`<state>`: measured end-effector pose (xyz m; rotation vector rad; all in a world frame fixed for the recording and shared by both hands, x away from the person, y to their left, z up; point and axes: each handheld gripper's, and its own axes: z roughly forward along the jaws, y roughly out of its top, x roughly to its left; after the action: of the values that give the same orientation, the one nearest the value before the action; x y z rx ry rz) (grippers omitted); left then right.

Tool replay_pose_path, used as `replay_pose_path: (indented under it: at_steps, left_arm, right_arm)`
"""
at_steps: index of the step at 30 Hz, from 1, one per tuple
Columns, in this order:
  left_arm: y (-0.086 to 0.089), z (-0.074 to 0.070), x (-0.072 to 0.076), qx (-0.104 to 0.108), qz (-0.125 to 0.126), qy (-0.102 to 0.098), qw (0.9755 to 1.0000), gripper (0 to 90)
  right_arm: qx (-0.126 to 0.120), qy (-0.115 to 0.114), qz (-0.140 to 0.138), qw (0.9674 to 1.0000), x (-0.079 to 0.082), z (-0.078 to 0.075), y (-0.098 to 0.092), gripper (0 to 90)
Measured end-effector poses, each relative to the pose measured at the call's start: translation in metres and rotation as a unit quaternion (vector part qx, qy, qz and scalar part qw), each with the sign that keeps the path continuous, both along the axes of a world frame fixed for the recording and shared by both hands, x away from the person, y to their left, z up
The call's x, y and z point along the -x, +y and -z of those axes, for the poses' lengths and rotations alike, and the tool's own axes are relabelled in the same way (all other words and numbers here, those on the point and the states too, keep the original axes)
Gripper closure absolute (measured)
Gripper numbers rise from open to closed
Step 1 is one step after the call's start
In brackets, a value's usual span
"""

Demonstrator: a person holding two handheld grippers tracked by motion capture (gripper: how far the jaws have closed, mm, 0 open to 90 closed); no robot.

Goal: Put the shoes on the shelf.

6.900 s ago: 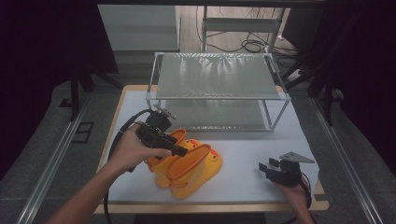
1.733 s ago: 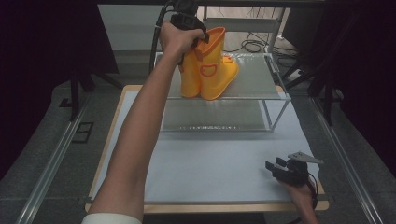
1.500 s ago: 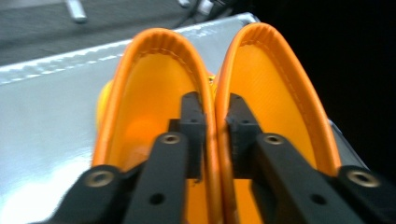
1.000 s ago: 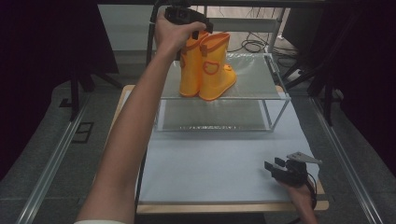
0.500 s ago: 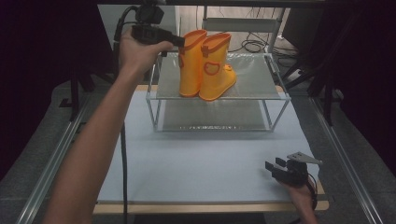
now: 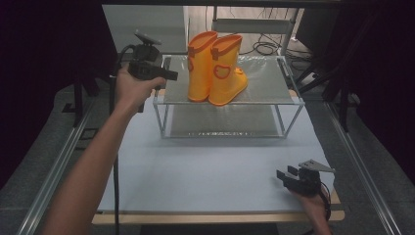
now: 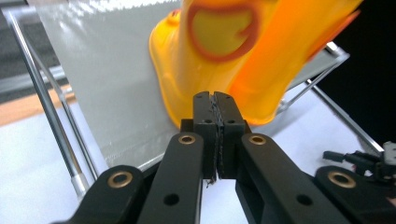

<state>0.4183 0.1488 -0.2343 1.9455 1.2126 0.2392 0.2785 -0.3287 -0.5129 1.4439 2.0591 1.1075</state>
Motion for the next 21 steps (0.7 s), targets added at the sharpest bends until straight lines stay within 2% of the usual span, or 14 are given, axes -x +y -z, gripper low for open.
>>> replay_pose_path:
  at_steps: [2, 3, 5, 7, 11, 21]
  left_arm:
    - [0.001, 0.01, -0.003, 0.0, -0.001, 0.008, 1.0, 89.6]
    - [0.001, 0.01, -0.003, 0.0, -0.001, 0.008, 1.0, 89.5]
    - [0.002, 0.022, -0.007, -0.003, -0.001, 0.018, 0.9998, 89.5]
    - [0.002, 0.026, -0.007, -0.003, -0.001, 0.02, 0.9998, 89.5]
    - [0.002, 0.042, -0.013, -0.009, -0.003, 0.033, 0.9994, 89.4]
    - [-0.005, 0.067, -0.034, -0.016, -0.026, 0.04, 0.9988, 89.4]
  right_arm:
    - [0.001, 0.0, -0.001, 1.0, 0.0, 0.0, 0.0, 45.2]
    - [0.001, 0.0, -0.001, 1.0, 0.0, 0.0, 0.0, 45.2]
    - [0.001, 0.001, 0.0, 1.0, 0.0, 0.001, -0.001, 45.2]
    - [0.003, 0.0, 0.0, 1.0, 0.0, 0.001, -0.001, 45.2]
    - [0.0, 0.004, 0.002, 1.0, -0.001, 0.002, -0.001, 45.2]
    - [0.002, 0.004, 0.001, 1.0, -0.001, 0.003, -0.001, 45.2]
